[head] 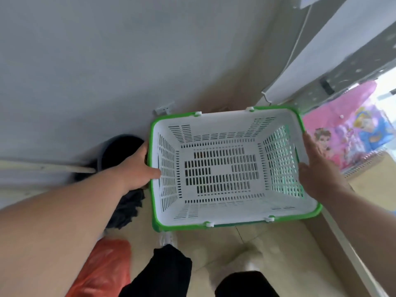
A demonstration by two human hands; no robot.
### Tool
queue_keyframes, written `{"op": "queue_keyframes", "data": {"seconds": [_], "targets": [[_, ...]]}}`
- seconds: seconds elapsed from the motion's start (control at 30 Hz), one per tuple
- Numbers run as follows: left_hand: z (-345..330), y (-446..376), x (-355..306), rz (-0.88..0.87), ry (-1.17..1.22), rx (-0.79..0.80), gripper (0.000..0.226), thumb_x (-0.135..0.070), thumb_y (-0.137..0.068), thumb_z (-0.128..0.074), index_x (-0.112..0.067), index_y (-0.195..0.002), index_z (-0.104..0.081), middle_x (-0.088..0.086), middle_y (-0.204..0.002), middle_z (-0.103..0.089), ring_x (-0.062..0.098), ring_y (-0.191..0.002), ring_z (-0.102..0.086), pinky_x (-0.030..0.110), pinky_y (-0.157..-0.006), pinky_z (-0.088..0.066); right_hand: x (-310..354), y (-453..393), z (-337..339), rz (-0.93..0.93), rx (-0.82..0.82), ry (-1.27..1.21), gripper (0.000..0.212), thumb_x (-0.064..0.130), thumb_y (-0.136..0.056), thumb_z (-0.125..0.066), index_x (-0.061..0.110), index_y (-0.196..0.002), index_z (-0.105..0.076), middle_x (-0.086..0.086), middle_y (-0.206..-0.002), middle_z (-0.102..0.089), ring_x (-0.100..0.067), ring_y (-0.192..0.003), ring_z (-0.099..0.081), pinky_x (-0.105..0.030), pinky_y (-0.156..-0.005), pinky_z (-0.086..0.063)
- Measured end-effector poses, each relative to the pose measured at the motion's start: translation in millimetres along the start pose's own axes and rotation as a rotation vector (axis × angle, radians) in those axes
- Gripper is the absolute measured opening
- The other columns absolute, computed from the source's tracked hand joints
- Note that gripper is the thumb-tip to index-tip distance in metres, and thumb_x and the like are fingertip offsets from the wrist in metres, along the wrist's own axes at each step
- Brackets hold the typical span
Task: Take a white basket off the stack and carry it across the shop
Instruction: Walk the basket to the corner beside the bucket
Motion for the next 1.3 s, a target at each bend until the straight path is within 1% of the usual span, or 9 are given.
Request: {"op": "queue_keyframes", "data": {"seconds": [0.1,0.2,0.33,0.47,0.67,0.87,1.03,1.2,1.3], "targets": [[6.4,-20.9,13.3,0.039,0.034,-0.014,0.112,-0.002,-0.089,-0.077,-0.057,-0.165,-0.014,-0.016,-0.116,-0.071,0.006,-0.101,-0.069,0.036,-0.085,-0.060,19.9,-34.2,-18.3,0.034,-0.014,0.014,0.100,0.007,-0.095,-0.053,0.060,-0.156,0.006,-0.029,-0.137,-0.060,-0.035,-0.085,-0.062,-0.046,-0.076,-0.052],[6.9,-38.6,27.0,0.079,0.071,-0.043,0.115,-0.001,-0.090,-0.077,-0.058,-0.165,-0.010,-0.012,-0.120,-0.071,0.003,-0.100,-0.066,0.027,-0.075,-0.055,31.1,-64.9,-38.0,0.077,-0.011,0.022,0.101,0.004,-0.092,-0.053,0.057,-0.158,0.002,-0.025,-0.136,-0.061,-0.038,-0.094,-0.063,-0.048,-0.080,-0.054],[-4.9,-59.8,46.3,0.130,0.107,-0.115,0.115,0.000,-0.088,-0.078,-0.057,-0.165,-0.014,-0.012,-0.118,-0.071,0.012,-0.103,-0.069,0.043,-0.096,-0.058,40.0,-107.2,-63.9,0.115,0.036,0.063,0.100,0.002,-0.090,-0.051,0.054,-0.160,0.000,-0.023,-0.137,-0.059,-0.036,-0.090,-0.061,-0.045,-0.075,-0.053],[-28.9,-79.0,62.5,0.185,0.130,-0.133,0.112,0.001,-0.088,-0.077,-0.050,-0.167,-0.016,-0.012,-0.115,-0.072,0.017,-0.107,-0.071,0.042,-0.099,-0.055,35.2,-140.8,-88.4,0.124,0.114,0.105,0.104,0.005,-0.091,-0.053,0.060,-0.156,0.005,-0.026,-0.109,-0.064,-0.034,-0.076,-0.060,-0.044,-0.068,-0.055],[-67.4,-118.4,90.1,0.253,0.190,-0.166,0.103,-0.003,-0.092,-0.075,-0.047,-0.167,-0.020,-0.004,-0.120,-0.071,0.021,-0.105,-0.068,0.034,-0.082,-0.052,27.2,-181.4,-127.6,0.124,0.202,0.146,0.106,0.004,-0.091,-0.049,0.067,-0.150,0.012,-0.019,-0.097,-0.067,-0.033,-0.071,-0.064,-0.048,-0.065,-0.060],[-88.0,-160.8,116.5,0.274,0.159,-0.258,0.102,-0.002,-0.089,-0.078,-0.042,-0.165,-0.024,-0.014,-0.104,-0.065,0.013,-0.093,-0.065,0.041,-0.085,-0.054,22.0,-207.6,-175.6,0.160,0.236,0.125,0.116,-0.004,-0.090,-0.047,0.074,-0.136,0.026,-0.013,-0.099,-0.067,-0.028,-0.067,-0.065,-0.042,-0.060,-0.057],[-98.0,-177.8,129.7,0.315,0.028,-0.311,0.104,-0.014,-0.084,-0.083,-0.049,-0.162,-0.024,0.006,-0.131,-0.044,0.028,-0.106,-0.057,0.049,-0.101,-0.052,13.9,-212.2,-202.2,0.178,0.233,0.161,0.119,-0.005,-0.088,-0.047,0.068,-0.136,0.034,-0.018,-0.099,-0.059,-0.030,-0.068,-0.061,-0.044,-0.066,-0.053],[-107.2,-172.4,128.6,0.311,-0.103,-0.282,0.114,-0.018,-0.088,-0.080,-0.048,-0.167,-0.004,0.001,-0.115,-0.062,0.027,-0.087,-0.062,0.037,-0.080,-0.051,6.7,-205.5,-207.5,0.164,0.263,0.177,0.111,0.008,-0.094,-0.046,0.070,-0.132,0.037,-0.022,-0.120,-0.056,-0.035,-0.079,-0.062,-0.051,-0.081,-0.054],[-114.5,-169.9,130.8,0.336,-0.112,-0.272,0.120,-0.020,-0.091,-0.075,-0.048,-0.166,0.013,0.004,-0.125,-0.069,0.025,-0.082,-0.063,0.035,-0.073,-0.048,2.9,-205.7,-208.1,0.065,0.262,0.124,0.109,0.007,-0.091,-0.048,0.062,-0.148,0.027,-0.017,-0.114,-0.060,-0.030,-0.074,-0.060,-0.044,-0.076,-0.051]]}}
Point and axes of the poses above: each hand's wrist, its own y-axis away from the middle knuckle, its own z-axis out of the back of the hand, x = y × z, the point moved 3 cm from there along -y, towards the middle knuckle
